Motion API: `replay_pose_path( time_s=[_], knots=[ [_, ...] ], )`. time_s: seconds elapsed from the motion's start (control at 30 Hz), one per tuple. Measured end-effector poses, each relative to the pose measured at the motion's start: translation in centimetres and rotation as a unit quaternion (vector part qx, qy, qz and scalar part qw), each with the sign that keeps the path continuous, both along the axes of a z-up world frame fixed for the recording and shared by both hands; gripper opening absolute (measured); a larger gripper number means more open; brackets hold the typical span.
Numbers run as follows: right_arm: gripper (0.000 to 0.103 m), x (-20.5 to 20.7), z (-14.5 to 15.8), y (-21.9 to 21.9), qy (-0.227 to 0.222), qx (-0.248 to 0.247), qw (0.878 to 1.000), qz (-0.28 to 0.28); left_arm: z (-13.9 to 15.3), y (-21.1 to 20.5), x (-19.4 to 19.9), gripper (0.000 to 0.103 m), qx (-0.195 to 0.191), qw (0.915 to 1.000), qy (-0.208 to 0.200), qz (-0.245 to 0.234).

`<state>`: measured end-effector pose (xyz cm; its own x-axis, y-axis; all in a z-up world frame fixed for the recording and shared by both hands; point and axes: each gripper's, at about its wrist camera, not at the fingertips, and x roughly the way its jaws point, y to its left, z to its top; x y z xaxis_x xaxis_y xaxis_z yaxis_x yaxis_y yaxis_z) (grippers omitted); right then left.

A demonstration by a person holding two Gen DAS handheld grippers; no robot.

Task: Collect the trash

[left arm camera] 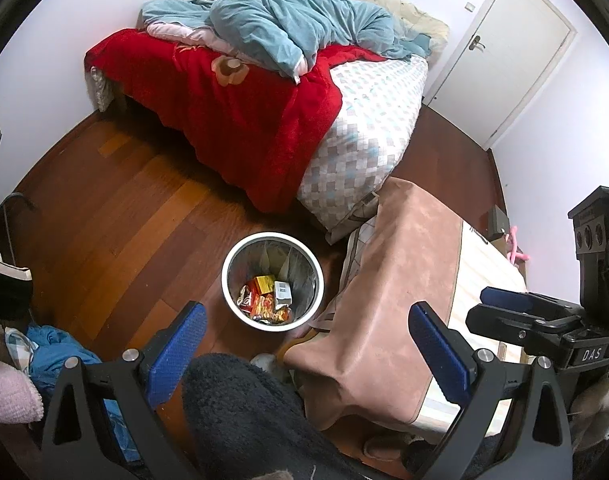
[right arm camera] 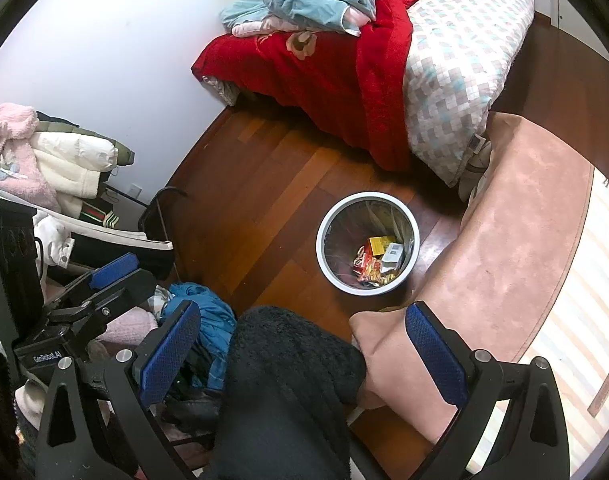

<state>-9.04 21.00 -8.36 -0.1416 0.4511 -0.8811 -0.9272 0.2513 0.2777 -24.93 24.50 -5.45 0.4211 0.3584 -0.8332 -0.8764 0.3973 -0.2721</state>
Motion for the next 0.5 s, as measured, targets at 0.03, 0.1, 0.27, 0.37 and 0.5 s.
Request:
replay_pose_path(
  time_s=[0.03, 0.1, 0.27, 0.37, 0.5],
  knots=[
    [0.103, 0.10, 0.05, -0.06, 0.000, 0.000, 1.000, 0.000, 0.04, 0.02, 0.00, 0.103, 0.000, 1.0000, -0.001, 0.000],
    [0.103, 0.17, 0.15, -0.11, 0.000, 0.001, 1.000, 0.001, 0.14, 0.03, -0.03, 0.103, 0.002, 1.0000, -0.002, -0.001],
    [0.103, 0.28, 0.63, -0.28, -0.002, 0.004, 1.000, 0.003, 0.19, -0.09, 0.00, 0.103, 0.001, 1.0000, -0.002, 0.001],
    [0.103, 0.34, 0.72, -0.20, -0.003, 0.003, 1.000, 0.003, 0.19, -0.12, 0.01, 0.103, 0.002, 1.0000, -0.002, 0.002],
    [0.103, 0.45, 0.95, -0.17, -0.004, 0.003, 1.000, 0.004, 0.24, -0.06, 0.00, 0.103, 0.000, 1.0000, -0.003, 0.002]
  ],
)
